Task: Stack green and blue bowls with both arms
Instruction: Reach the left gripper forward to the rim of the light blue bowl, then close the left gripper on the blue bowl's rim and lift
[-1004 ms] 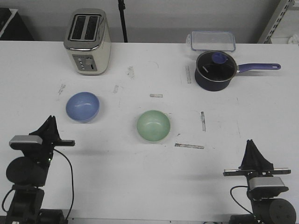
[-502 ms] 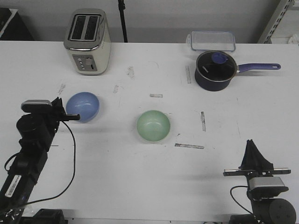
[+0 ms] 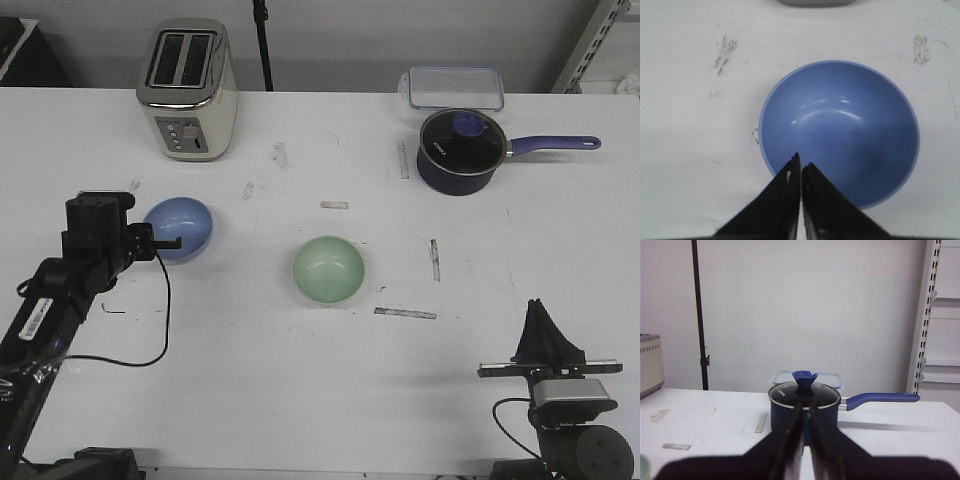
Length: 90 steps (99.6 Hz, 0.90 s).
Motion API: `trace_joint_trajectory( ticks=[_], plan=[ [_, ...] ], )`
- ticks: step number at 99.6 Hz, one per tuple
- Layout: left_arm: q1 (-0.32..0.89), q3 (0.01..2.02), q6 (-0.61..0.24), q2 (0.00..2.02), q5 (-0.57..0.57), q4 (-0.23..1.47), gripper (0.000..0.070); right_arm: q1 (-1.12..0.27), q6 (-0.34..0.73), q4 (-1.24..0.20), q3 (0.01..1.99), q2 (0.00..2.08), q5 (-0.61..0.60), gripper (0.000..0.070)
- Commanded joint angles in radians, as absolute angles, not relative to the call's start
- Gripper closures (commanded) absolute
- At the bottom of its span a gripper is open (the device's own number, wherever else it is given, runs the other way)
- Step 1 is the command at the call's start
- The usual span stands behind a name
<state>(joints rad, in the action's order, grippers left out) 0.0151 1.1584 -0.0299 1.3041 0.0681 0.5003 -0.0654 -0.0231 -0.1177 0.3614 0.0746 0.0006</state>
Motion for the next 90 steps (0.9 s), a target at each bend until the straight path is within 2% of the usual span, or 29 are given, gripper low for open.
trace_joint_trajectory(
  ticks=[1,10,15,31,43,46,56,76,90],
  plan=[
    [-0.003,1.244,-0.15,1.357,0.066,0.561,0.0699,-0.066,-0.03,-0.106,0.365,0.072,0.0,0.069],
    [-0.029,1.33,-0.287,1.425,0.051,0.642,0.0699,-0.066,-0.03,-0.106,0.365,0.072,0.001,0.0691],
    [-0.047,1.37,-0.332,1.458,0.024,0.683,0.0699,-0.066,-0.03,-0.106,0.365,0.072,0.0,0.069],
    [-0.11,1.492,-0.323,1.573,-0.109,0.775,0.0699,-0.066,-0.03,-0.106,0.365,0.072,0.001,0.069],
    [-0.141,1.579,-0.322,1.658,-0.159,0.867,0.0687,-0.066,-0.03,-0.106,0.365,0.072,0.001,0.069],
    [-0.147,1.598,-0.321,1.677,-0.158,0.89,0.0665,-0.066,-0.03,-0.106,0.365,0.072,0.001,0.0691],
    [-0.159,1.652,-0.307,1.733,-0.158,0.952,0.0519,-0.066,-0.03,-0.106,0.365,0.072,0.001,0.0691],
    [-0.163,1.662,-0.303,1.782,-0.158,0.958,0.0366,-0.066,-0.03,-0.106,0.365,0.072,0.001,0.069],
    [-0.162,1.661,-0.304,1.818,-0.158,0.955,0.036,-0.066,-0.03,-0.106,0.365,0.072,0.001,0.069]
  ],
)
